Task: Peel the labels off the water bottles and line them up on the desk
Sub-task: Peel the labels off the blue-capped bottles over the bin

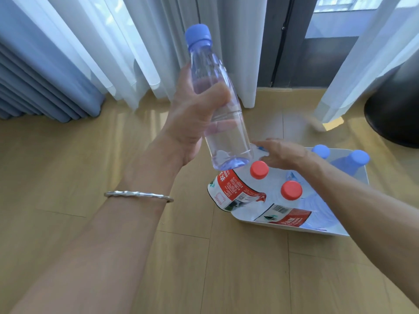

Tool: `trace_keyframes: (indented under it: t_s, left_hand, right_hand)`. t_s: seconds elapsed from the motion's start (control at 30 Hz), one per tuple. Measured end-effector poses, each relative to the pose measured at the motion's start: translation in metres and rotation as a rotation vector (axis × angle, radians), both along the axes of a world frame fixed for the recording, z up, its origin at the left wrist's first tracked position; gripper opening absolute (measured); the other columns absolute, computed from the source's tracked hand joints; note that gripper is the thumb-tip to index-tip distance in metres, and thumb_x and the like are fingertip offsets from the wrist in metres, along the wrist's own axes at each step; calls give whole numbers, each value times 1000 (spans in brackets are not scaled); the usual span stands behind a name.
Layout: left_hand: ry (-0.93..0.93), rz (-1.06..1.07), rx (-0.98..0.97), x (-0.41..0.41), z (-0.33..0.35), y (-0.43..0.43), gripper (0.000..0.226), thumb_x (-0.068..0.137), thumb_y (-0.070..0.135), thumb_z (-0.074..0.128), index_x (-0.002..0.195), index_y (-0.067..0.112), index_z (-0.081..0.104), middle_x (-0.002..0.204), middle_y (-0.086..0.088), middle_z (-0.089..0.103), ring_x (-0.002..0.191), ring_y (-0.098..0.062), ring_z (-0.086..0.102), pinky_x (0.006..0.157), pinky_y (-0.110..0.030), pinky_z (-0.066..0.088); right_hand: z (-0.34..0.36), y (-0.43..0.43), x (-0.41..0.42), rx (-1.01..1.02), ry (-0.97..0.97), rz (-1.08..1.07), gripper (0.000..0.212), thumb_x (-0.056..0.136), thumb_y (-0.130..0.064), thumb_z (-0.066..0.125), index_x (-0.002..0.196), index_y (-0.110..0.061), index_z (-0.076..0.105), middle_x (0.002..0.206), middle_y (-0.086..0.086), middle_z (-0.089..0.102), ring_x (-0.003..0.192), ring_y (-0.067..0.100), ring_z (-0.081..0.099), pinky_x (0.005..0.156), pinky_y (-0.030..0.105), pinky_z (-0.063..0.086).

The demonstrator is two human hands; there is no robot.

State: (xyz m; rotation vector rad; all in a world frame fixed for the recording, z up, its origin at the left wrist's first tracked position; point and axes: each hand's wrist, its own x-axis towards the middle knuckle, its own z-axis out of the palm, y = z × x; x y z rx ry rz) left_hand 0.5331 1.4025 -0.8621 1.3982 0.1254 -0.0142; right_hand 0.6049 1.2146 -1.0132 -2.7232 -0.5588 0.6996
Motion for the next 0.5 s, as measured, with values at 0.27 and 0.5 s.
trace_keyframes:
  t_s: [0.27, 0.5]
  left_hand:
    - [-2, -21, 60, 1, -1, -8, 73, 69, 7, 57, 139, 17, 38, 95, -1, 54, 83, -17, 60, 63, -36, 56]
    - [-185, 28, 339, 22, -12, -29, 91, 73, 6, 71, 150, 24, 27, 103, 4, 58, 90, -9, 67, 81, -38, 58]
  right_hand:
    - [8, 8, -16, -245, 30, 115, 76, 95, -32, 50, 154, -18, 6, 160, 12, 4, 148, 31, 1, 119, 49, 9]
    - [110, -12, -4, 891, 120, -407, 42, 93, -52, 45, 120, -25, 62, 121, -4, 65, 113, 16, 61, 95, 35, 47]
